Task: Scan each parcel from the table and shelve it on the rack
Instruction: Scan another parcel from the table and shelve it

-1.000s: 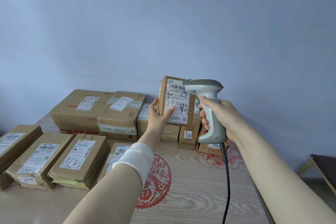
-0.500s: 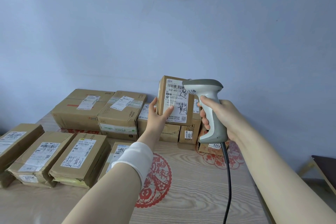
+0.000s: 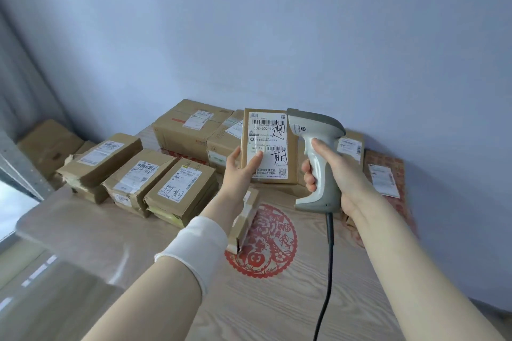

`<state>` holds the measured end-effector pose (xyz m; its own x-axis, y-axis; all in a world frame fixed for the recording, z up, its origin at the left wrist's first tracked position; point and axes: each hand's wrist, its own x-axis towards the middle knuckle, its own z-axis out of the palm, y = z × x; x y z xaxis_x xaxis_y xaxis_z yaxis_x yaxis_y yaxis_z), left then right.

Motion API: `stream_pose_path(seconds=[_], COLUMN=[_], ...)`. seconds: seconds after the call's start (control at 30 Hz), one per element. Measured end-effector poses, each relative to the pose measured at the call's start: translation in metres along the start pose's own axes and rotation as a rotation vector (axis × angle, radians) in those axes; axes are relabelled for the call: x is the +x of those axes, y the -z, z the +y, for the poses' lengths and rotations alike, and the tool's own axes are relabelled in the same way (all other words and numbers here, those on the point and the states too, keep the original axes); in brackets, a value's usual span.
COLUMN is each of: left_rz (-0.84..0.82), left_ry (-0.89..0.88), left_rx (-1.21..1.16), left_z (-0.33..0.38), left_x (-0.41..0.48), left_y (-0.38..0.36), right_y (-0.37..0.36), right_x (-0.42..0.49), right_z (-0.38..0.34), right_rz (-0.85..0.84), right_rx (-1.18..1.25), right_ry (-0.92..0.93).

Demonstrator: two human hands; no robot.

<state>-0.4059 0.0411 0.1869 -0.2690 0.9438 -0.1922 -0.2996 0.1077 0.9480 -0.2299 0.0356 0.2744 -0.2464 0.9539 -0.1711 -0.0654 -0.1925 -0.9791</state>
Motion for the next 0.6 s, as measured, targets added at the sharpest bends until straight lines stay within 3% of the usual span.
stream_pose_path(seconds=[0.23, 0.6], left_rz=[0.217, 0.438], left_ry=[0.013, -0.127], left_rx=[-0.090, -0.148], left_z=[0.013, 0.070], left_x=[-0.044, -0.142], left_y=[0.111, 0.330], right_y=[-0.089, -0.323], right_x=[0.000, -0.053], right_z=[0.022, 0.036], right_rz=[-0.229, -0.488], right_rx=[0.077, -0.022], right_ry=[-0.122, -0.107])
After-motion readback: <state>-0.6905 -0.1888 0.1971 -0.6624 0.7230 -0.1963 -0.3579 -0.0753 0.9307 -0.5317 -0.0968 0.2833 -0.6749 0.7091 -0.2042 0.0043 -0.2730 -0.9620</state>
